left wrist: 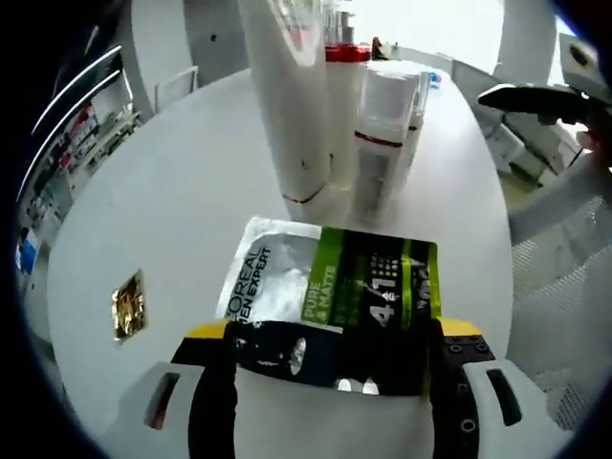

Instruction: Arrange the skincare products in the storage area until every visible bottle or jar stands upright without overlapping.

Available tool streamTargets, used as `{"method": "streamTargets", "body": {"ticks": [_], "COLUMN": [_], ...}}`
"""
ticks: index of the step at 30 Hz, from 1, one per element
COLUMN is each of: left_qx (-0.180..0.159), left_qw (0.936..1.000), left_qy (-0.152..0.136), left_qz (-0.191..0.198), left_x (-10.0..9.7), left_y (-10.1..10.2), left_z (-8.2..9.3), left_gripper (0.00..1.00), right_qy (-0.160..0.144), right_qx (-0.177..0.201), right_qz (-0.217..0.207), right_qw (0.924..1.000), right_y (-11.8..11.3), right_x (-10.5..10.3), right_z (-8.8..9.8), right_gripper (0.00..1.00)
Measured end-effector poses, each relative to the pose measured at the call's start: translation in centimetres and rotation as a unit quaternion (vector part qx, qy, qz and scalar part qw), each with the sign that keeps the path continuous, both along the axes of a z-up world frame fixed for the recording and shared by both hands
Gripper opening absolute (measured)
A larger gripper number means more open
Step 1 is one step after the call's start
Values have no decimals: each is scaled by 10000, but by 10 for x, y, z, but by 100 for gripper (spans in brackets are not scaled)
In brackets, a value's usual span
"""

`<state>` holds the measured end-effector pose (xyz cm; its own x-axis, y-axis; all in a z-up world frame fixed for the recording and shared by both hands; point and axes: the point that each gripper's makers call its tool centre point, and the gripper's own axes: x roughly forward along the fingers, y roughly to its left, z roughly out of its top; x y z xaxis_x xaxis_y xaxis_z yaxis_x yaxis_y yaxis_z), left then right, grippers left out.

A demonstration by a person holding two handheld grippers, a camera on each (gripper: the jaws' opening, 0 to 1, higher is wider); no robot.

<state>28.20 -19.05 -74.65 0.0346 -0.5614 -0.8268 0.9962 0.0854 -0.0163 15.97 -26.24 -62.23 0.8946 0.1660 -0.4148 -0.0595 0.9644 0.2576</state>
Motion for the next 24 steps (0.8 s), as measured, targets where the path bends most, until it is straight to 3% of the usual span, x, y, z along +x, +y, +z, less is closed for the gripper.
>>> {"method": "streamTargets", "body": {"ticks": [4, 11, 24], "left_qx": [252, 476, 762], "left_qw": [9995, 9968, 9822], "left_qy": [-26, -68, -173], "left_qz": [-173, -644, -1707], "left_x": [2, 2, 7], "left_y": [0, 2, 12], "left_z": [-5, -6, -7], "left_gripper": [89, 89, 89], "right_qy": [-2, 5, 32], "right_qx": [18, 45, 50], "right_qz": [-43, -93, -101], "right_qw": [10000, 9999, 9999], "right_y": [-2, -3, -4], "right_x": [0, 0, -1], "right_z": [0, 0, -1], "right_gripper": [100, 100, 100]}}
